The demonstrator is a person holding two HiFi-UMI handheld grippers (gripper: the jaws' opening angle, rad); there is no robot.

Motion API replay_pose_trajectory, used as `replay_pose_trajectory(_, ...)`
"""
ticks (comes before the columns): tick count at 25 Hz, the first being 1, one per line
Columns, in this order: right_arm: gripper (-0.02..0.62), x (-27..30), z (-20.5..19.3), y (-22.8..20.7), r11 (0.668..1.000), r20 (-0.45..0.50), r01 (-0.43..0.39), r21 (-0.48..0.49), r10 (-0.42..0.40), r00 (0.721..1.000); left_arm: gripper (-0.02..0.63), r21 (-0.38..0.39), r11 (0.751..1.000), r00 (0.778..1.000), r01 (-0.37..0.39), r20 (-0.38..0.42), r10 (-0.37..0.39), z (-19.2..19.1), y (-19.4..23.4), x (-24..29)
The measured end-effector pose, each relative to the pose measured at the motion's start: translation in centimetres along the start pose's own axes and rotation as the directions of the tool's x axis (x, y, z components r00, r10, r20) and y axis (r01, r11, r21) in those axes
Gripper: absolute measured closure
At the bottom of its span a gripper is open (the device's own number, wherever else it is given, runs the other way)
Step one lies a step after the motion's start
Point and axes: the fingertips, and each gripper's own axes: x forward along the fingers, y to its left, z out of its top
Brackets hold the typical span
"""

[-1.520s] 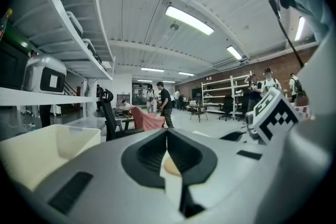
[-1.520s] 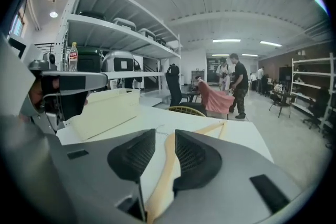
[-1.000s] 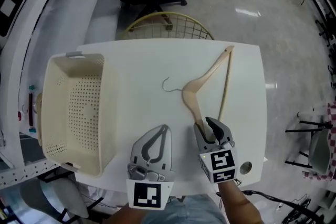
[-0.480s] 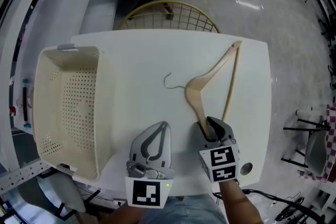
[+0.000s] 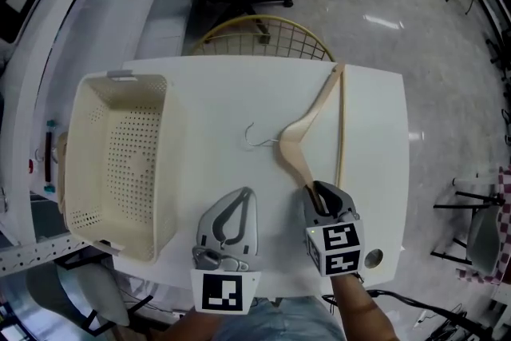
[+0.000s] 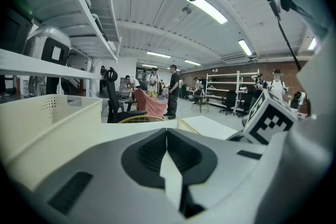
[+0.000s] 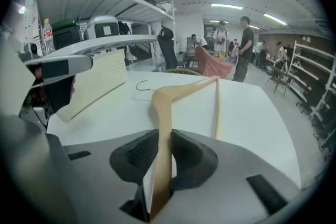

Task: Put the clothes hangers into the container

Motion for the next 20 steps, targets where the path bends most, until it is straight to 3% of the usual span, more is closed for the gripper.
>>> replay_pose_trajectory(3,0.511,-1.5,1.2,0.0,0.999,0.063,-0.017,0.041,0.014,0.998,0.594,0.014,0.999,0.999,-0.029,0.029,0.029,1.0,0.1,-0.9)
replay_pose_trajectory(11,0.511,-8.7,5.1,-0.5,0.999,0.237,-0.012,0.038,0.003,0.972,0.594,0.03,0.994,0.989,-0.105,0.113,0.101,4.7,-0.9,-5.3)
replay_pose_trajectory(16,0.511,-14.3,8.1,-0.5,1.0,0.367,-0.003,0.009,-0.001,0.93,0.594,0.067,0.987,0.969,-0.146,0.212,0.129,8.2,-2.2,-8.5)
replay_pose_trajectory(20,0.511,-18.0,10.7,-0.1,1.0,0.473,-0.002,-0.028,0.015,0.881,0.594,0.122,0.971,0.935,-0.206,0.318,0.158,10.8,-2.3,-10.7)
